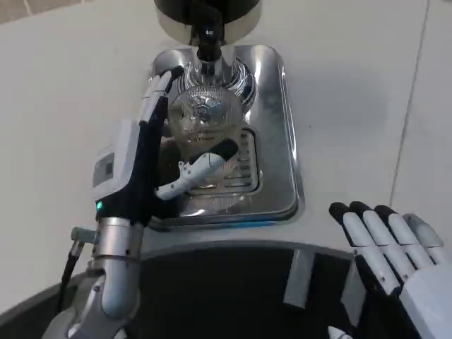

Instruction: Grasp the cup under the faucet to collect the drink, then remove the cup.

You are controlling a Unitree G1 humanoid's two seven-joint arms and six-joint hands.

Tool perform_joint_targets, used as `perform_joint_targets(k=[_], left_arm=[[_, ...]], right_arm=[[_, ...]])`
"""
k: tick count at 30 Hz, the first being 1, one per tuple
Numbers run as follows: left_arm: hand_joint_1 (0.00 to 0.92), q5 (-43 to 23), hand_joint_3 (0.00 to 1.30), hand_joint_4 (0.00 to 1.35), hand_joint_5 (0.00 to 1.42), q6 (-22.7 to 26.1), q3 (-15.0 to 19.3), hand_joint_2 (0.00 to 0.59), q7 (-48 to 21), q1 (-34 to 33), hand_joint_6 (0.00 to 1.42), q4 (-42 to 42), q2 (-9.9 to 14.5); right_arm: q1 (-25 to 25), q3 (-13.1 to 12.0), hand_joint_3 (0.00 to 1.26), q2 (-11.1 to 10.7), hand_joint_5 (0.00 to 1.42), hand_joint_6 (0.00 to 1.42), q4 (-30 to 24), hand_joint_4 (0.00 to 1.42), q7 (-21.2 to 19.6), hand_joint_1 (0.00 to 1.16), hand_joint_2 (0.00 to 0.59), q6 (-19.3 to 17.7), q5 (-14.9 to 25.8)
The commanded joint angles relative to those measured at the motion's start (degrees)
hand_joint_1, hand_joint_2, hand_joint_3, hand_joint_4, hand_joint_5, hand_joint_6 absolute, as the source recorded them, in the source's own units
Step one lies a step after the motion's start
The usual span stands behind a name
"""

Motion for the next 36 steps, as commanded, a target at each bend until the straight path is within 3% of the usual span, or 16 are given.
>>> perform_joint_targets(k=[1, 5, 12, 17, 20, 26, 32, 36], left_arm=[[0.057, -1.35, 0.07, 0.00, 0.27, 0.31, 2.02, 0.000, -1.87, 5.23, 0.29, -7.53, 2.98], [0.002, -2.94, 0.05, 0.00, 0.24, 1.61, 4.54, 0.000, -4.52, 9.81, 0.25, -13.88, 5.10], [0.000, -4.41, 0.03, 0.00, 0.22, 3.07, 8.06, 0.000, -7.90, 16.35, 0.21, -23.00, 6.66], [0.000, -4.43, 0.00, 0.00, 0.14, 3.49, 12.87, 0.000, -10.70, 28.57, 0.14, -33.13, 10.05], [0.000, -3.16, 0.00, 0.00, 0.11, 3.83, 15.49, 0.000, -12.00, 36.86, 0.12, -37.82, 11.61], [0.000, -1.80, 0.00, 0.00, 0.08, 6.71, 17.84, 0.014, -13.04, 46.30, 0.09, -44.09, 9.92], [0.000, -0.50, 0.00, 0.00, 0.06, 8.02, 17.38, 0.026, -14.00, 48.99, 0.09, -47.11, 8.22], [0.000, 0.19, 0.00, 0.00, 0.06, 7.94, 17.20, 0.034, -14.47, 49.89, 0.08, -47.53, 7.81]], right_arm=[[-0.98, -0.13, 0.00, -0.41, 0.00, 0.00, 1.23, 0.00, -0.06, 0.22, 0.586, -0.40, 2.06], [-4.03, 0.19, 0.00, -0.36, 0.00, 0.00, 2.50, 0.00, 0.46, 0.22, 0.586, 0.15, 3.56], [-8.59, 0.15, 0.00, -0.32, 0.00, 0.00, 3.18, 0.00, 2.37, 0.22, 0.586, 1.67, 5.71], [-15.11, 1.02, 0.00, 0.96, 0.00, 0.00, 3.35, 0.00, 5.01, 0.22, 0.586, 5.07, 8.15], [-22.68, 1.79, 0.00, 1.40, 0.00, 0.00, 4.49, 0.00, 7.77, 0.22, 0.586, 8.31, 10.03], [-36.81, 1.75, 0.00, 1.63, 0.00, 0.00, 9.18, 0.00, 11.50, 0.22, 0.586, 14.95, 16.19], [-49.78, 3.50, 0.00, 3.05, 0.00, 0.00, 15.58, 0.00, 12.64, 0.22, 0.586, 21.28, 22.19], [-58.18, 2.11, 0.00, 1.89, 0.00, 0.00, 22.79, 0.00, 11.85, 0.22, 0.584, 23.05, 27.92]])
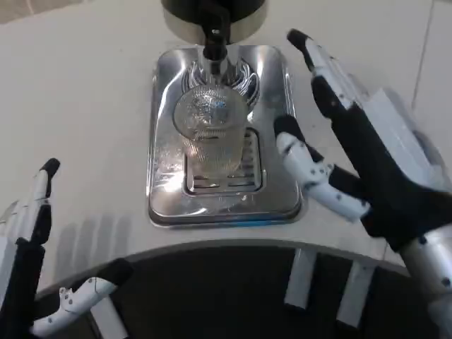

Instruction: Grasp the cup under the faucet to collect the drink, then remove the cup.

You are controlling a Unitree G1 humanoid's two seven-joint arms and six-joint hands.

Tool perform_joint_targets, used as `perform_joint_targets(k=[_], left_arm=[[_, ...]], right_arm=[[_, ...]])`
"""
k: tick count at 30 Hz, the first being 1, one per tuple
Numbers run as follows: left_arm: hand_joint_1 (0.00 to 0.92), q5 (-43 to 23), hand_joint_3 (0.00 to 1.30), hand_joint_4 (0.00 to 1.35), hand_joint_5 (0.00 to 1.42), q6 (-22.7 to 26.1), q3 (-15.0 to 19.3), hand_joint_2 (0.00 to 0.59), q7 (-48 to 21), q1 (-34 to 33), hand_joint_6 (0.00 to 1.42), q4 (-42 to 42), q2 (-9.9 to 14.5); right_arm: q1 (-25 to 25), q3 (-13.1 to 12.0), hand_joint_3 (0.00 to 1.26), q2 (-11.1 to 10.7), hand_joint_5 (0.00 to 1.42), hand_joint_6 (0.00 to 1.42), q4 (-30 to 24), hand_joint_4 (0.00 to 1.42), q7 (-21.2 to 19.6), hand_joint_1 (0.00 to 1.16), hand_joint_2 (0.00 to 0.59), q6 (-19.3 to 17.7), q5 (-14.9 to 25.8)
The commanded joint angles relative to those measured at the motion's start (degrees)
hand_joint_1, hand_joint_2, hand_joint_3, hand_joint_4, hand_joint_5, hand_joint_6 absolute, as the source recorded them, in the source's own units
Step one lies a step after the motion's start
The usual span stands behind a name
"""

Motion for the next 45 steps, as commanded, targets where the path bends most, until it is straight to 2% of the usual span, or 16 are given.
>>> perform_joint_targets(k=[1, 10, 14, 17, 25, 31, 35, 40, 45], left_arm=[[0.000, 0.94, 0.00, 0.00, 0.06, 0.50, -0.24, 0.035, -0.95, 1.54, 0.08, -0.43, -0.49], [0.000, 1.52, 0.00, 0.00, 0.06, 0.46, -0.30, 0.039, -1.45, 1.00, 0.07, 0.30, -0.57], [0.000, 1.63, 0.00, 0.00, 0.06, 0.49, -0.18, 0.040, -1.38, 0.63, 0.07, 0.64, -0.50], [0.000, 1.47, 0.00, 0.00, 0.06, 0.52, -0.05, 0.041, -1.37, 0.49, 0.07, 0.95, -0.49], [0.000, 0.94, 0.00, 0.00, 0.07, -0.22, 0.06, 0.041, -0.96, 0.15, 0.07, 2.25, -0.57], [0.000, 0.79, 0.00, 0.00, 0.07, -0.37, 0.24, 0.041, -1.19, 0.14, 0.07, 2.58, -0.32], [0.000, 0.40, 0.00, 0.00, 0.07, -0.42, 0.49, 0.041, -1.26, 0.22, 0.07, 2.75, -0.29], [0.000, -0.18, 0.00, 0.00, 0.07, -0.64, 0.88, 0.041, -1.28, 0.52, 0.07, 3.03, -0.25], [0.000, -0.70, 0.00, 0.00, 0.08, -0.82, 1.42, 0.042, -1.26, 0.87, 0.07, 3.33, -0.12]], right_arm=[[-7.40, -1.58, 0.00, -0.90, 0.00, 0.00, 6.97, 0.00, -0.65, 0.22, 0.583, 1.37, 6.04], [-17.34, -2.58, 0.00, -1.58, 0.00, 0.00, 18.33, 0.00, -2.01, 0.23, 0.579, 0.25, 17.72], [-19.55, -1.81, 0.00, -2.14, 0.00, 0.00, 21.39, 0.00, -2.23, 0.23, 0.579, -2.03, 21.78], [-19.28, -1.23, 0.00, -2.57, 0.00, 0.00, 21.96, 0.00, -2.27, 0.24, 0.577, -3.81, 23.95], [-11.93, 1.48, 0.00, -3.40, 0.00, 0.00, 15.26, 0.00, -1.46, 0.25, 0.580, -6.83, 28.28], [-5.08, 3.26, 0.00, -1.91, 0.00, 0.00, 7.88, 0.00, -3.12, 0.29, 0.571, -6.50, 30.61], [-2.88, 4.69, 0.00, -0.20, 0.00, 0.00, 5.06, 0.00, -6.27, 0.29, 0.574, -6.65, 29.21], [-2.33, 6.18, 0.00, 0.36, 0.00, 0.00, 3.82, 0.00, -8.30, 0.30, 0.573, -5.87, 27.18], [-3.19, 6.31, 0.00, 0.60, 0.00, 0.00, 4.92, 0.00, -8.97, 0.31, 0.573, -4.64, 26.68]])
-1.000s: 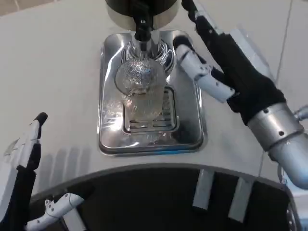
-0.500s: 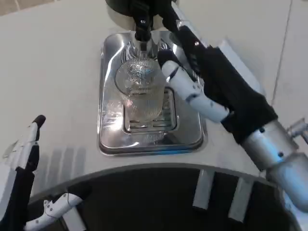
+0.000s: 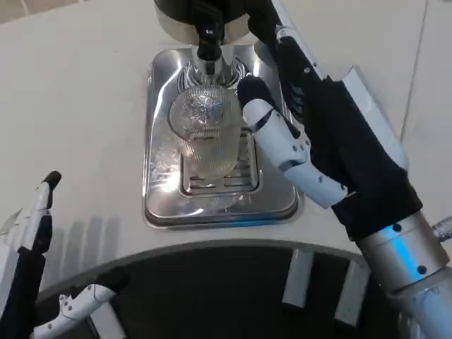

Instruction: Grasp the cup under the faucet to collect the drink, then remove the cup.

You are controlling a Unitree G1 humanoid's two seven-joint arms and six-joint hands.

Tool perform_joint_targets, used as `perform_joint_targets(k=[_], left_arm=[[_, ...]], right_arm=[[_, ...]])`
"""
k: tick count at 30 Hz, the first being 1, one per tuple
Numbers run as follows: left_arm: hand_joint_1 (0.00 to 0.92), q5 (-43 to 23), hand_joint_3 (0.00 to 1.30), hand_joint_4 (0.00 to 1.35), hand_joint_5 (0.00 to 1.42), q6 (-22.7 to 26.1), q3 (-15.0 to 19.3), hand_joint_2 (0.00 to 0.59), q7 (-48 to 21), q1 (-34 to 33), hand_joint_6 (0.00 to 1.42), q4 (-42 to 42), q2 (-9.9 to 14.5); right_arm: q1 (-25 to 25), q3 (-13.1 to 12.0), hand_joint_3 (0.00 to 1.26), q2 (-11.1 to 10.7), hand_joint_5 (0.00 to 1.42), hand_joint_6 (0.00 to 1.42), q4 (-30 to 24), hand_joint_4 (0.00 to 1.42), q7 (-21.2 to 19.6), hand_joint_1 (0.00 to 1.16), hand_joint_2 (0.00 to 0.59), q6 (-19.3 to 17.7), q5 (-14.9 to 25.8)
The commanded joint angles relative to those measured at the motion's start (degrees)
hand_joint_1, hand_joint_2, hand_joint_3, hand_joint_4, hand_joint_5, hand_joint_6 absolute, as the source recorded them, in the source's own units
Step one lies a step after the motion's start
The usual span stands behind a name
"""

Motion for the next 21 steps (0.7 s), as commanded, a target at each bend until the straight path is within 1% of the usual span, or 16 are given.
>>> perform_joint_targets(k=[1, 5, 9, 11, 13, 17, 21], left_arm=[[0.000, -1.13, 0.00, 0.00, 0.08, -0.75, 0.96, 0.042, -0.15, 1.10, 0.07, 0.68, 0.40], [0.000, -1.52, 0.00, 0.00, 0.08, -0.83, 0.90, 0.042, -0.30, 1.31, 0.07, 0.96, 0.52], [0.000, -1.58, 0.00, 0.00, 0.08, -0.84, 0.90, 0.042, -0.17, 1.41, 0.07, 1.11, 0.41], [0.000, -1.52, 0.00, 0.00, 0.08, -0.87, 0.89, 0.042, -0.09, 1.45, 0.07, 1.18, 0.39], [0.000, -1.57, 0.00, 0.00, 0.08, -0.84, 0.97, 0.042, -0.01, 1.50, 0.07, 1.35, 0.36], [0.000, -1.81, 0.00, 0.00, 0.08, -0.71, 1.15, 0.042, 0.03, 1.41, 0.07, 1.76, 0.32], [0.000, -1.92, 0.00, 0.00, 0.09, -0.70, 1.18, 0.045, 0.00, 1.16, 0.07, 2.18, 0.30]], right_arm=[[-0.27, 0.16, 0.00, 0.77, 0.00, 0.00, 0.58, 0.00, -0.96, 0.31, 0.573, 1.25, -0.02], [-2.12, 0.86, 0.00, 2.12, 0.00, 0.00, 2.87, 0.00, -1.72, 0.31, 0.572, 1.84, 0.25], [-5.05, 1.70, 0.00, 3.44, 0.00, 0.00, 5.73, 0.00, -2.30, 0.31, 0.573, 0.93, 0.22], [-6.06, 1.79, 0.00, 3.96, 0.00, 0.00, 7.10, 0.00, -2.21, 0.31, 0.573, 1.18, 0.92], [-7.89, 1.80, 0.00, 4.44, 0.00, 0.00, 9.53, 0.00, -2.00, 0.31, 0.572, 0.69, 1.63], [-9.96, 1.68, 0.00, 5.11, 0.00, 0.00, 12.18, 0.00, -1.73, 0.30, 0.571, 0.34, 2.89], [-11.83, 1.85, 0.00, 5.67, 0.00, 0.00, 15.02, 0.00, -2.20, 0.30, 0.571, -0.35, 3.29]])
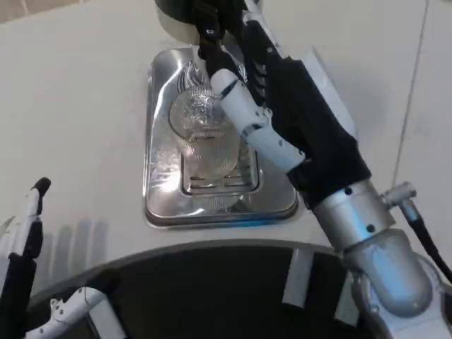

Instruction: Grasp the cup under the faucet to collect the drink, then remove the cup.

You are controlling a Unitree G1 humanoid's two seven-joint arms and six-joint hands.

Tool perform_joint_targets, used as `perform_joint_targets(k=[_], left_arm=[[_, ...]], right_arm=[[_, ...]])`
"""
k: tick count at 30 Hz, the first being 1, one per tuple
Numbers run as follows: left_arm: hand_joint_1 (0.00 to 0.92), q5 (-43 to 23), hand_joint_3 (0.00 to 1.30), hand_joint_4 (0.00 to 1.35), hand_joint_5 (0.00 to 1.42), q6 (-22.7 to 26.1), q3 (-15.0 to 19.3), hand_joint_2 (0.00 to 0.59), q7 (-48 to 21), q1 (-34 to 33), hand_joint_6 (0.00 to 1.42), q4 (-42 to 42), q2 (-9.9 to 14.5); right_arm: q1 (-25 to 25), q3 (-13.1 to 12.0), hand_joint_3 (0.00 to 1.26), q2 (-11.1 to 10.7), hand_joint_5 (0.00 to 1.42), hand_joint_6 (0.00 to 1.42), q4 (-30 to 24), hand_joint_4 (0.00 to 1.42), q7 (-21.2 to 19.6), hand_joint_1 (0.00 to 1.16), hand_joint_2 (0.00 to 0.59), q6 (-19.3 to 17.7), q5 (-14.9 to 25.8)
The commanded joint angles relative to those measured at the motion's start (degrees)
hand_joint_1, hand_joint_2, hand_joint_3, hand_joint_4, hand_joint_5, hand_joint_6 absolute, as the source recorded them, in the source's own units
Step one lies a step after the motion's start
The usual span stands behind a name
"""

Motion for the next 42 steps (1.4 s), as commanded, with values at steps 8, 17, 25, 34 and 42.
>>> perform_joint_targets(k=[8, 17, 25, 34, 42], left_arm=[[0.000, -0.56, 0.00, 0.00, 0.09, -0.36, 0.68, 0.045, 0.13, -0.18, 0.07, 1.89, 0.28], [0.000, -0.91, 0.00, 0.00, 0.09, -0.62, 1.16, 0.045, 0.18, -1.42, 0.07, 3.64, 0.30], [0.000, -0.96, 0.00, 0.00, 0.09, -1.05, 1.07, 0.046, 0.17, -2.13, 0.07, 4.69, 0.44], [0.000, -1.20, 0.00, 0.00, 0.08, -0.80, 1.41, 0.047, -0.23, -1.96, 0.07, 5.12, 0.72], [0.000, -0.47, 0.00, 0.00, 0.07, 0.07, 1.01, 0.045, -0.21, -1.81, 0.06, 4.19, 0.19]], right_arm=[[-4.68, 1.24, 0.00, 2.37, 0.00, 0.00, 6.80, 0.00, 0.62, 0.30, 0.568, -2.45, 2.35], [-8.30, 2.84, 0.00, 1.18, 0.00, 0.00, 10.37, 0.00, 4.62, 0.24, 0.563, -1.50, 4.22], [-11.47, 6.23, 0.00, -1.37, 0.00, 0.00, 9.65, 0.00, 7.66, 0.10, 0.537, 1.90, 1.14], [-13.39, 11.49, 0.00, -4.86, 0.00, 0.00, 3.76, 0.00, 8.82, 0.00, 0.511, 9.55, -8.06], [-14.73, 16.15, 0.00, -6.57, 0.00, 0.00, -0.48, 0.00, 10.90, 0.00, 0.527, 20.11, -21.50]])
